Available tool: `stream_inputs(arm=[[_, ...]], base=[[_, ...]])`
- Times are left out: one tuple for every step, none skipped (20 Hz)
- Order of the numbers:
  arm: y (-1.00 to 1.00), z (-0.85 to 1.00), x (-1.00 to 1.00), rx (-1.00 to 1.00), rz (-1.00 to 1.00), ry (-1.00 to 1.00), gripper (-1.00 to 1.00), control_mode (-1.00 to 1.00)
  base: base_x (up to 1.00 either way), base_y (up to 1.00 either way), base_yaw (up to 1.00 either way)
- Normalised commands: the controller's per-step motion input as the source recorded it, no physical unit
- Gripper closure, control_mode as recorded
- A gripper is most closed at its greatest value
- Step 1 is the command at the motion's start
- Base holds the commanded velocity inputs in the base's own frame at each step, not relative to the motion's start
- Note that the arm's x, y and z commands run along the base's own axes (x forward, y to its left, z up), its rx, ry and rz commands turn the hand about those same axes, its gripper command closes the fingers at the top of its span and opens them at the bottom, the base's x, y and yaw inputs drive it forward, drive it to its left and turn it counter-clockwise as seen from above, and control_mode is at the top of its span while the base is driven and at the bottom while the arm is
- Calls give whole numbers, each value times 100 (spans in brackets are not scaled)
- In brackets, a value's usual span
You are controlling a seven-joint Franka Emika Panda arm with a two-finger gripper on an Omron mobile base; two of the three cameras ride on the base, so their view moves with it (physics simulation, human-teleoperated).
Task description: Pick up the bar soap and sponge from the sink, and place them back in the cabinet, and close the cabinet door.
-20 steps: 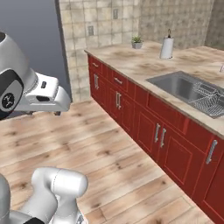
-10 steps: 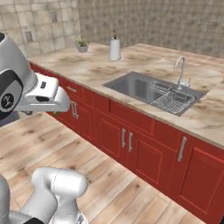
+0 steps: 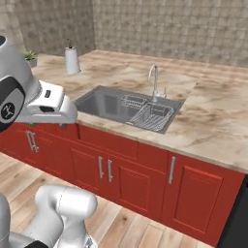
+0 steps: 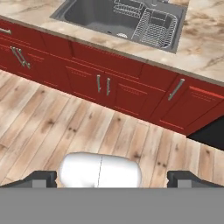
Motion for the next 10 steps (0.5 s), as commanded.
stream_inputs(arm=[[0,0,0,0,0,0,-100,100],[0,0,0,0,0,0,-100,100],[0,0,0,0,0,0,-100,100],[0,0,0,0,0,0,-100,100],[0,0,0,0,0,0,-100,100],[0,0,0,0,0,0,-100,100],[0,0,0,0,0,0,-100,100],[0,0,0,0,0,0,-100,100],[0,0,0,0,0,0,-100,100],[0,0,0,0,0,0,-100,100]], base=[[58,19,-42],[57,23,-41],[56,24,-41],[52,24,-41],[49,23,-41],[47,23,-42],[45,25,-42],[39,33,-41],[24,45,-37],[13,46,-32]])
